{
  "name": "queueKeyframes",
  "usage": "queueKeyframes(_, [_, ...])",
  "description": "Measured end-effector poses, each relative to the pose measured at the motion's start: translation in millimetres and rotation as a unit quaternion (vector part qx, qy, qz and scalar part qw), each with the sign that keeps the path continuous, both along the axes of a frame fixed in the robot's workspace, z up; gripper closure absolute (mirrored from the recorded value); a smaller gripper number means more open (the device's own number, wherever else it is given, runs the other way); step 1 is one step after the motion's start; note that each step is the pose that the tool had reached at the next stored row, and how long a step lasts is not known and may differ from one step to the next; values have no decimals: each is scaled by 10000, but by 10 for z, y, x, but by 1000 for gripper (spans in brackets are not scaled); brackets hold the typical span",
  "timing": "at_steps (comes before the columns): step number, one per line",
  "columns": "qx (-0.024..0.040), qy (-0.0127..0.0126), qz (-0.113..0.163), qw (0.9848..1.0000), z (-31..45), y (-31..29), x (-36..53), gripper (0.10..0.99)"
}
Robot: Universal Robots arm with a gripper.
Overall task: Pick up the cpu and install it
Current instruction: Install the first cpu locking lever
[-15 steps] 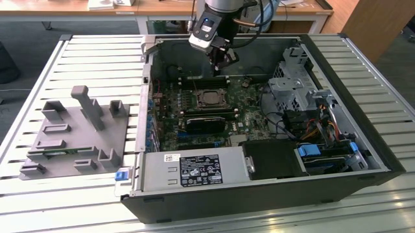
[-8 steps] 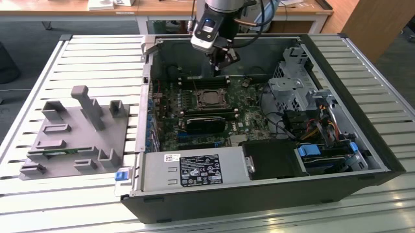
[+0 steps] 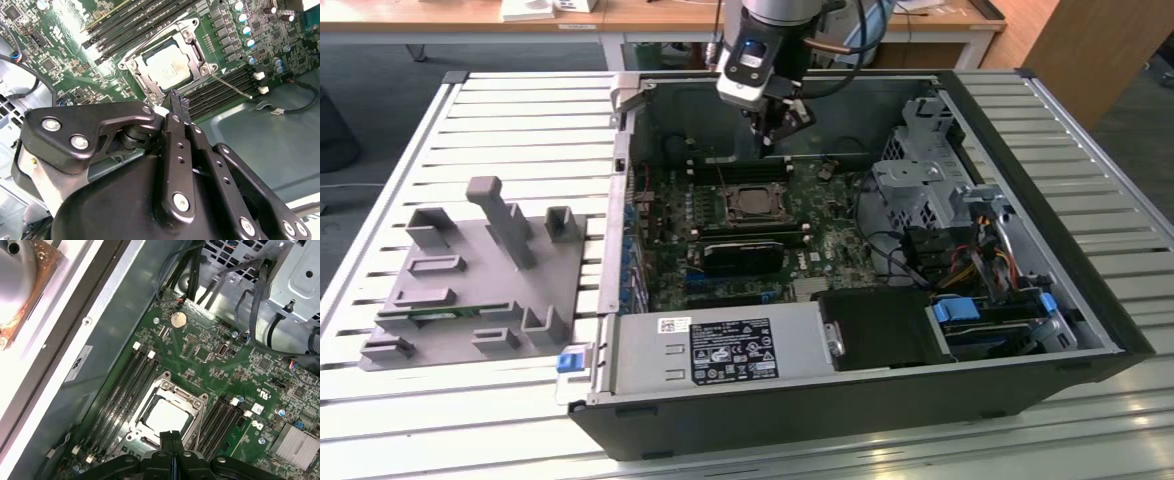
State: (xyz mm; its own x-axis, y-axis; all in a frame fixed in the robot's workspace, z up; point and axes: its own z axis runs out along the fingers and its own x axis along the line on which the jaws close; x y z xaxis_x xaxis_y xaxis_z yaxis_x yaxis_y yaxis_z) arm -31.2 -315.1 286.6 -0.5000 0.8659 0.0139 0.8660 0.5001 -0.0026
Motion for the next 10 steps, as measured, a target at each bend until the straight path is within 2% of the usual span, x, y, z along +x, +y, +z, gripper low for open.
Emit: queueKeyframes(10, [0, 0, 279, 9996, 0, 0, 0, 980])
